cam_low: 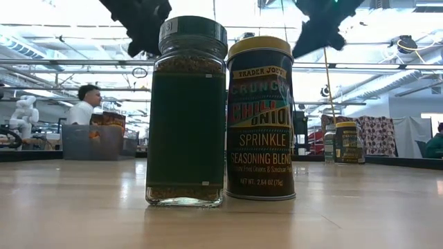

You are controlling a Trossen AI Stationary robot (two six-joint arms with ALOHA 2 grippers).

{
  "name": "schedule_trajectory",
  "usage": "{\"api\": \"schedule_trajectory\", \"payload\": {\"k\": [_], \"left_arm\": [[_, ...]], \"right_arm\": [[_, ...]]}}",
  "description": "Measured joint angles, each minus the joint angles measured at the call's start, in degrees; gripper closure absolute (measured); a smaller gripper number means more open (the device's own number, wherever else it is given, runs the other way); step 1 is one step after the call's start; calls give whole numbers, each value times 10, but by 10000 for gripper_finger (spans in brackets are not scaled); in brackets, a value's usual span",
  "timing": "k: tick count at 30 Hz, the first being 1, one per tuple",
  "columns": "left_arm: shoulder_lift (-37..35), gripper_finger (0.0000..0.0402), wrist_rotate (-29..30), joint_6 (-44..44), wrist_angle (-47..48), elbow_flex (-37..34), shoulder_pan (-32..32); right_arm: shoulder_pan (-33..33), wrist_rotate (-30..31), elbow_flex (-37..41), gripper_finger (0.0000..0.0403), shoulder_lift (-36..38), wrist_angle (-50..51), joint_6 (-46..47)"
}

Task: Sort spices by type
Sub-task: Put the top orange seasoning pack into the black bin

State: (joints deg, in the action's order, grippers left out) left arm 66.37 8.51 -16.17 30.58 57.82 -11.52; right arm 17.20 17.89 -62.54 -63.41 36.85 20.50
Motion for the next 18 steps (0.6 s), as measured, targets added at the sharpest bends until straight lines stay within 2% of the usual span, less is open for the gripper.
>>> {"api": "schedule_trajectory", "payload": {"k": [3, 8, 12, 14, 18], "left_arm": [[0, 385, 0, -14, -31, 0, 8], [-1, 354, -8, -15, -66, 0, 12], [-1, 321, -16, -28, -60, 0, 12], [-1, 305, -17, -30, -60, 0, 12], [-1, 280, -21, -30, -60, 0, 12]], "right_arm": [[67, 2, -1, 360, 11, 54, 42], [151, 6, -1, 333, 11, 94, 14], [203, 56, -1, 296, 12, 90, 8], [227, 78, -1, 276, 11, 88, 37], [271, 78, 0, 241, 0, 104, 116]]}}
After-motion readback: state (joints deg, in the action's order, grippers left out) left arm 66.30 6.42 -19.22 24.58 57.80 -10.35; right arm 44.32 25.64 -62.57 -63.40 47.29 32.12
